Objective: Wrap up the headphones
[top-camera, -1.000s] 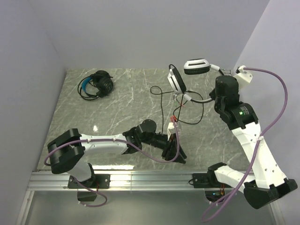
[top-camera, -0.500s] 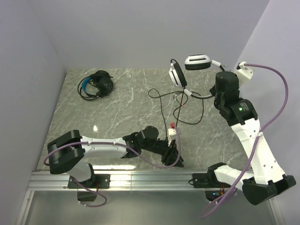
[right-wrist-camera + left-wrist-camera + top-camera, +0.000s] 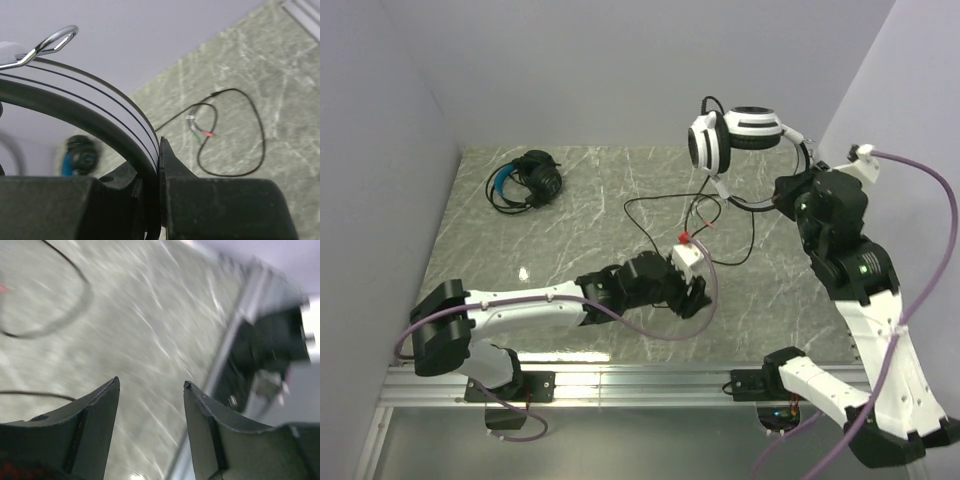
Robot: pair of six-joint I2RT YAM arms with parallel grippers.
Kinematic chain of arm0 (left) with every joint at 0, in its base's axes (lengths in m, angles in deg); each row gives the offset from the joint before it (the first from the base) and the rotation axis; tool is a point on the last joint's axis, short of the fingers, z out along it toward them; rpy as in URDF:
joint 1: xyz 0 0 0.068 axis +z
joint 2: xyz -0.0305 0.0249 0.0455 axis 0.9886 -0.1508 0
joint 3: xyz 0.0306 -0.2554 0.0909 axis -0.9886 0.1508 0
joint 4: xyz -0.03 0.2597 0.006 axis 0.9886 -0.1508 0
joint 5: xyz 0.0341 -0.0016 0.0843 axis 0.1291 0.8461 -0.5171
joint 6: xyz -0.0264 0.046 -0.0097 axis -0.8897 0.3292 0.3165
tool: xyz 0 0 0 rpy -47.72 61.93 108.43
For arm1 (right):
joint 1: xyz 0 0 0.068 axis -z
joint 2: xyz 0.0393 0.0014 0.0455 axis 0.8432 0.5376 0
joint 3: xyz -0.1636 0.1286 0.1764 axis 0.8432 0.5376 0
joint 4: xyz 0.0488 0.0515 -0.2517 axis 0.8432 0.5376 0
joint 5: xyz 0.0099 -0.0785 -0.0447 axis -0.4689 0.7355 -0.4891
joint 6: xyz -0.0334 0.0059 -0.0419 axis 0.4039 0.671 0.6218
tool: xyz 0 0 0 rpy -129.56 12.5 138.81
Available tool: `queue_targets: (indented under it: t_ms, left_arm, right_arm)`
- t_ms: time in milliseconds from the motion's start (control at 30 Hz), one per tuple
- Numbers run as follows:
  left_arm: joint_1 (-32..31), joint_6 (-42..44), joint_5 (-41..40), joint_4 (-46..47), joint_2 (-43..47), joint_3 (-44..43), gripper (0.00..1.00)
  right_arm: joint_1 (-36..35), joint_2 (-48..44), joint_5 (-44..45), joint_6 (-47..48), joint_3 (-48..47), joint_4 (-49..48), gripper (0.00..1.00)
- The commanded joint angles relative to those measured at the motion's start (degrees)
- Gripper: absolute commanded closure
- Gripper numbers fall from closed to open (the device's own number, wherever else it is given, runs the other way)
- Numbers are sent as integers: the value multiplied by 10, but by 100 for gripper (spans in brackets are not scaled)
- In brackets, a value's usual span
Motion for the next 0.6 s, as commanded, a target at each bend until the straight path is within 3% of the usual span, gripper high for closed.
queue_targets:
  t_ms: [0,100,200,367,533,567]
  left_arm:
    - [43,17,-102,1,48,-44,40]
    - [153,-64,-25,70,106,-2,36]
    - [205,-108,34,111,136,37,32]
    - [258,-169,76,146,156,77,29]
    - [263,-136,174,175,134,68,24]
    - [263,-118,190,217,132,73,24]
  right_arm:
    - [3,-50,-38,-46,9,-66,100]
    - [3,-71,-35,-53,19,-57,100]
    - [3,-82,-22,-57,25,-39,100]
    - [3,-91,-28,-64,47,-38,100]
    - [4,-85,-64,-67,42,-43,100]
    - [4,-84,-71,-67,33,-40,100]
